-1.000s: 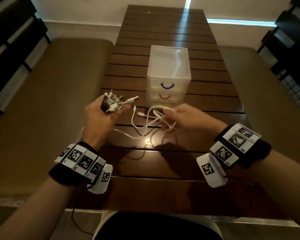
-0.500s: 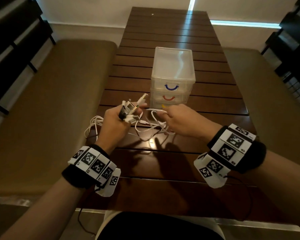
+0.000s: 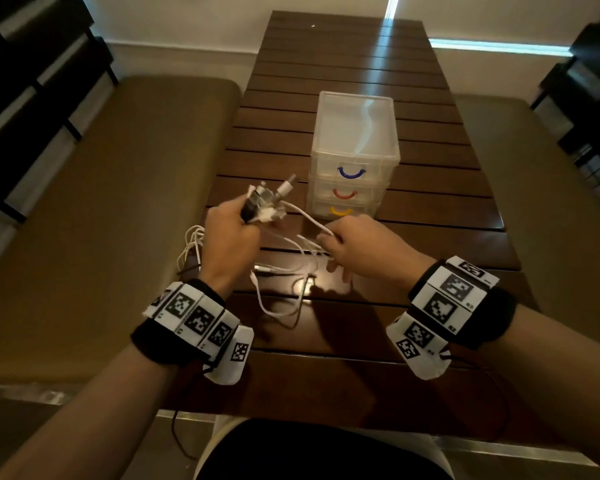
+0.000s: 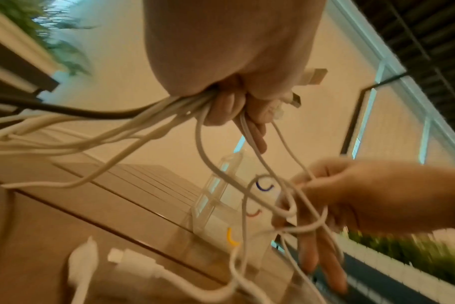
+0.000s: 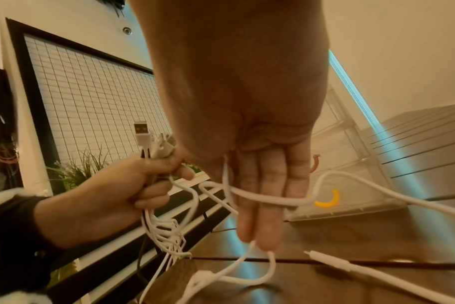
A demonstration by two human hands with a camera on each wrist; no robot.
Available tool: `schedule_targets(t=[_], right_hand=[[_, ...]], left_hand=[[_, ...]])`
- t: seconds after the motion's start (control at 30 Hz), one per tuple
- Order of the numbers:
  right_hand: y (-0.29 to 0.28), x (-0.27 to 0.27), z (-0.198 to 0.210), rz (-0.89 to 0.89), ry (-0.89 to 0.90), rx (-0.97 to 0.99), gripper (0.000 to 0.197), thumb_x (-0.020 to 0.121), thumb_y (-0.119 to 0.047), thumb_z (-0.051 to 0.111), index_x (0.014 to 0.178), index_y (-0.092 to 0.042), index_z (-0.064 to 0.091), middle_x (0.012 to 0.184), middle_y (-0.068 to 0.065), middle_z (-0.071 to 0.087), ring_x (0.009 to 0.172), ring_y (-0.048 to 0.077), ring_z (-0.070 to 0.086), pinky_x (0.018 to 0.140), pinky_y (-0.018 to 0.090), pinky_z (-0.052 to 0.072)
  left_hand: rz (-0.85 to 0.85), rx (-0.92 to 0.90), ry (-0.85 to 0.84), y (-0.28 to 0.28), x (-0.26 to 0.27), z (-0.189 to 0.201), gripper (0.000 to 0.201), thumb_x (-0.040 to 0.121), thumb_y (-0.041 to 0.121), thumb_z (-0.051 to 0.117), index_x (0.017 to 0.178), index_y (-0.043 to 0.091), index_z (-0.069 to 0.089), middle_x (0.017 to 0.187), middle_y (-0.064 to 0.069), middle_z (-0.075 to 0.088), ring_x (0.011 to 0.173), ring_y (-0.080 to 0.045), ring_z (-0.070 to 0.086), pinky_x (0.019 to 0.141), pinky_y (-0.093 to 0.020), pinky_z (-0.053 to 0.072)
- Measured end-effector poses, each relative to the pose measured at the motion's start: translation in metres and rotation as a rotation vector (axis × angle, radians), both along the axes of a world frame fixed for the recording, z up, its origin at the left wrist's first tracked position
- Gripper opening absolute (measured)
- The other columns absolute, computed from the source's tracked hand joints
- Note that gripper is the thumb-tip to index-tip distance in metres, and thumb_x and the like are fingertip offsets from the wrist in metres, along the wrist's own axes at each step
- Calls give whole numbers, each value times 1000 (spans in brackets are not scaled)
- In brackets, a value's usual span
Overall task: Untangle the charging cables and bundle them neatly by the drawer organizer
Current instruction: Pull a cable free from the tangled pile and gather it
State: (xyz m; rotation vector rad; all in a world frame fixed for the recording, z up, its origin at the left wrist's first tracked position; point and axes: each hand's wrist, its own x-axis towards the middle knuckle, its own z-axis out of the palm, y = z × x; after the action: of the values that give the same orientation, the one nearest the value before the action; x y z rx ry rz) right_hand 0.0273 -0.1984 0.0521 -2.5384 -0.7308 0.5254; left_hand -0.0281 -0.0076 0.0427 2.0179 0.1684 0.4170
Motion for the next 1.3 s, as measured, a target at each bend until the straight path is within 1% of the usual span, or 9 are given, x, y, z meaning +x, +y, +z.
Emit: schedule_targets(t=[0.13,0.23,0.33,0.5,0.63,0.73,0.9,1.1,1.3], right_hand=[[-3,0,10,51,-110,-95,31,102,-34,47,76,-27,62,68,-4,67,56,13,66,51,26,44],[-13,0,8,31,-53,-86,22,101,-31,49,88,-26,66,76,-3,69,61,19,68,53,30,52],[-17,6,-2,-85,-261,23,24,102,-30,47,95,-19,67,81,3,70,69,25,67,65,37,55],[-16,12,-9,-46,-275,-66,26,100,-39,47,103,-18,63,87,5,68,78,27,64,70,40,54],[-29,14,-8,-11,-157,-269,40,105,-47,29,104,-19,59,92,7,65,82,28,63,76,42,54],[-40,14,-11,-54,-80,-493,40,103,-43,36,105,-18,67,102,7,67,92,28,65,84,44,55],[-33,7,-12,-51,-144,-660,23,97,-22,44,107,-12,61,110,12,63,96,32,63,74,37,47],[-22,7,-15,-88,-205,-600,15,96,-20,46,100,-13,58,105,11,62,97,32,62,70,35,42],[-16,12,-16,-124,-154,-681,16,94,-26,50,101,-14,58,85,3,48,92,28,61,70,35,45]], left_hand=[[188,-160,-40,6,4,11,24,91,13,61,71,21,74,69,9,69,68,1,61,67,-17,45],[381,-332,-105,29,12,18,29,92,22,63,66,30,71,71,5,70,66,-8,60,72,-37,48],[342,-237,-84,37,12,23,25,91,23,61,72,36,72,73,7,73,76,-21,68,82,-48,54],[307,-297,-76,38,13,20,23,92,26,63,74,35,73,71,5,73,83,-20,70,93,-50,51],[420,-404,-111,56,17,20,11,93,25,61,90,22,72,72,5,71,61,-10,62,65,-33,51],[459,-461,-131,70,20,17,15,95,26,59,98,17,71,73,4,69,47,-7,46,44,-22,33],[622,-560,-203,87,17,24,18,93,28,62,97,12,70,67,5,67,44,-8,38,45,-23,30],[651,-522,-222,107,10,25,19,92,27,63,101,12,70,71,4,70,49,0,52,64,-25,40],[894,-630,-413,162,0,34,20,90,17,66,105,5,61,85,-7,73,58,-8,64,55,-24,47]])
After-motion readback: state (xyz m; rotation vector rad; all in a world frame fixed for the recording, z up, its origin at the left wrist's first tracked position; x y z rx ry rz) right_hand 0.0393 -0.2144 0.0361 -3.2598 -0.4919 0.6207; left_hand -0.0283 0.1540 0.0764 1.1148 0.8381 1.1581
